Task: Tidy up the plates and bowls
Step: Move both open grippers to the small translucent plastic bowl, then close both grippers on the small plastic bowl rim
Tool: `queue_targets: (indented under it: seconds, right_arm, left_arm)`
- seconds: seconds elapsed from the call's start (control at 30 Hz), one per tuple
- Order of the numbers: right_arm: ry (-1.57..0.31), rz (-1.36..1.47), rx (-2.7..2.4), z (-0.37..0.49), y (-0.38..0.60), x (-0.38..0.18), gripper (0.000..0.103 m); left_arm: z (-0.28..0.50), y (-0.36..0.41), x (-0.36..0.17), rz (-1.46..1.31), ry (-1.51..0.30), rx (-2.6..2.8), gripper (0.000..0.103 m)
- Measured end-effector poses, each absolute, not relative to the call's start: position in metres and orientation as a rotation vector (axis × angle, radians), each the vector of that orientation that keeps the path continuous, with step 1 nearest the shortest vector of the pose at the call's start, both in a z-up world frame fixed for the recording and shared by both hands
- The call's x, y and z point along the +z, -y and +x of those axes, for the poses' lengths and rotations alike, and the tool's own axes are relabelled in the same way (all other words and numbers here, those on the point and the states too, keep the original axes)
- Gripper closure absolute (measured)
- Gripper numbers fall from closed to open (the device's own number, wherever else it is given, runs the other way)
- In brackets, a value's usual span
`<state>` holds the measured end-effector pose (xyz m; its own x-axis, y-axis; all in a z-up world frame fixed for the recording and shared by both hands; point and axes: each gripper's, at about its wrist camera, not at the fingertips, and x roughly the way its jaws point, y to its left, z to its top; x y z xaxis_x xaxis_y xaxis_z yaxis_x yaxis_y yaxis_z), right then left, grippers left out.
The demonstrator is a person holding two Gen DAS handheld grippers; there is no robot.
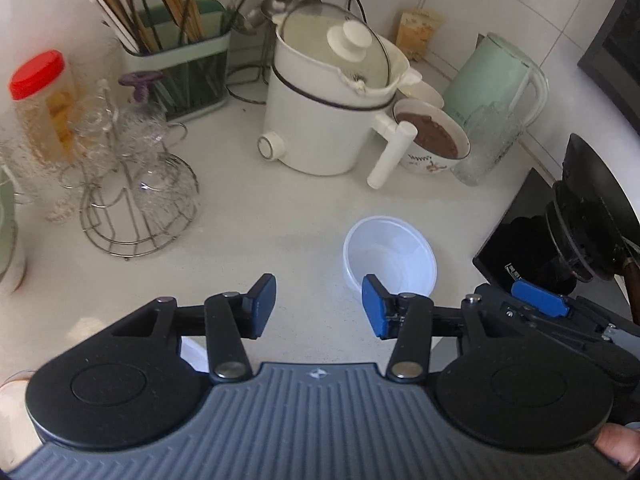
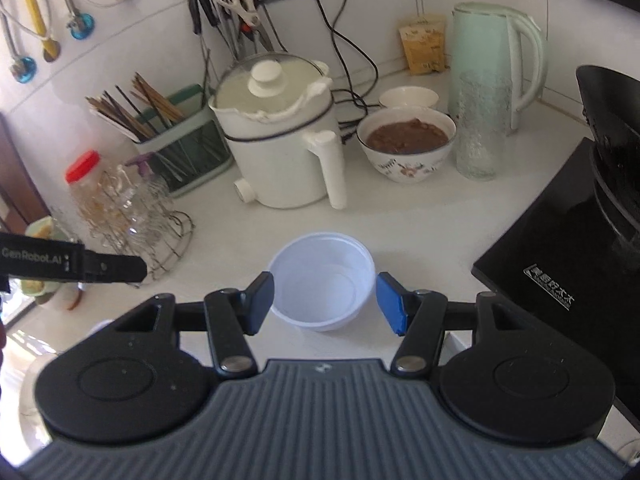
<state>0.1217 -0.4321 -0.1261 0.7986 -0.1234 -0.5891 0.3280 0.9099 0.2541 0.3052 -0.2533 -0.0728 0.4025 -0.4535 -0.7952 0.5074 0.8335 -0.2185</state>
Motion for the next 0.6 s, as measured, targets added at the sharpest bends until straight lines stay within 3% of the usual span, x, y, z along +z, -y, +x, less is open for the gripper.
queue_targets:
  seconds: [0.03,0.13,0.33,0.6]
  right_arm:
    - [-0.607,0.357,-0.252,0.123,0.433,-0.128,0.043]
    - [-0.623,0.368,-0.281,0.128,0.438,-0.136,0.016]
    - [-0.641,0.404,-0.316,0.137,0.446,-0.152,0.016]
    - [-0.626,0.472,-0.313,0.155,0.460,-0.174,0.016]
  left_arm:
    - [0.308,0.256,-0.077,0.064,-0.991,-0.612,0.047]
    - [0.316,0.265,-0.087,0.073,-1.010,-0.623,0.045]
    - [0.331,0.286,-0.097,0.068,-1.009,-0.640,0.037]
    - [0.357,0.315,-0.123,0.089,-1.028,-0.657,0.037]
